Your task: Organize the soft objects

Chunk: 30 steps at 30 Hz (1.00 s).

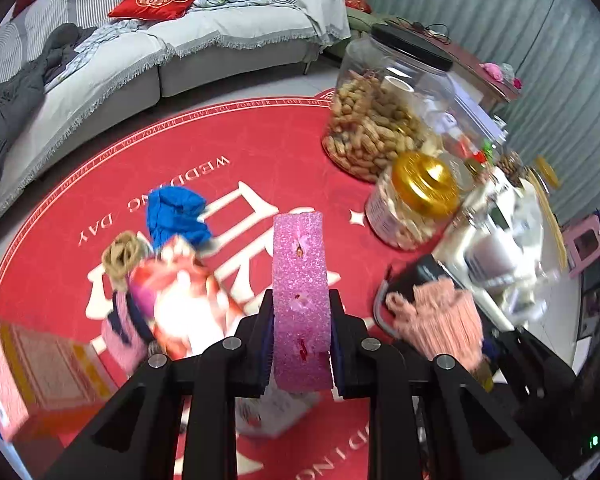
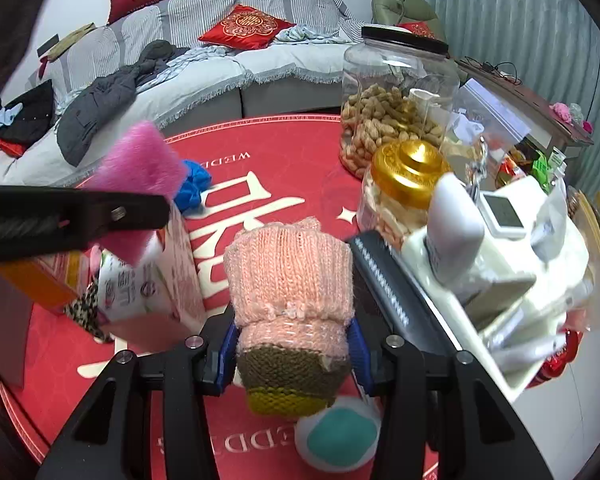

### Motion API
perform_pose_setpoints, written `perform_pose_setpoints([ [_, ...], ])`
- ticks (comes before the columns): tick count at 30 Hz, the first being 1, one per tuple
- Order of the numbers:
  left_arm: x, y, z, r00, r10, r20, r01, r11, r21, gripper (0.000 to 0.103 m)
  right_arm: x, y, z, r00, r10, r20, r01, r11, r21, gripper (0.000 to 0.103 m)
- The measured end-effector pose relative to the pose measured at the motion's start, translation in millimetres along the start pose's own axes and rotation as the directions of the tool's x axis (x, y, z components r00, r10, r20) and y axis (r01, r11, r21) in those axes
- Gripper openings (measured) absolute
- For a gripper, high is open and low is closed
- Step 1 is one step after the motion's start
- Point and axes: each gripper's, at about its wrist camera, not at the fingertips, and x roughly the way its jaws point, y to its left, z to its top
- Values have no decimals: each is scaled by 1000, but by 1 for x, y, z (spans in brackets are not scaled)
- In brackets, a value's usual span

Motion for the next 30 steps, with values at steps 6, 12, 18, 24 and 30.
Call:
perform_pose_setpoints([
  [6, 7, 12, 23, 993, 117, 14, -117, 993, 0, 24, 18, 3, 23, 1000, 22, 5, -22, 999, 27, 50],
  [12, -2, 34, 29, 975, 218, 37, -217, 976, -21, 24, 32, 21, 47, 998, 55, 10, -55, 998, 5, 50],
  [18, -23, 66, 21, 969, 245, 42, -240, 966, -100, 24, 37, 55, 65, 995, 103, 7, -102, 994, -44, 50],
  [24, -53, 91, 4, 965, 252, 70, -237, 956, -173, 24, 31, 87, 66, 989, 146, 10, -145, 984, -100, 50],
  [30, -73, 108, -8, 966, 243, 86, -221, 953, -209, 24, 26, 112, 62, 986, 165, -4, -164, 975, -152, 50],
])
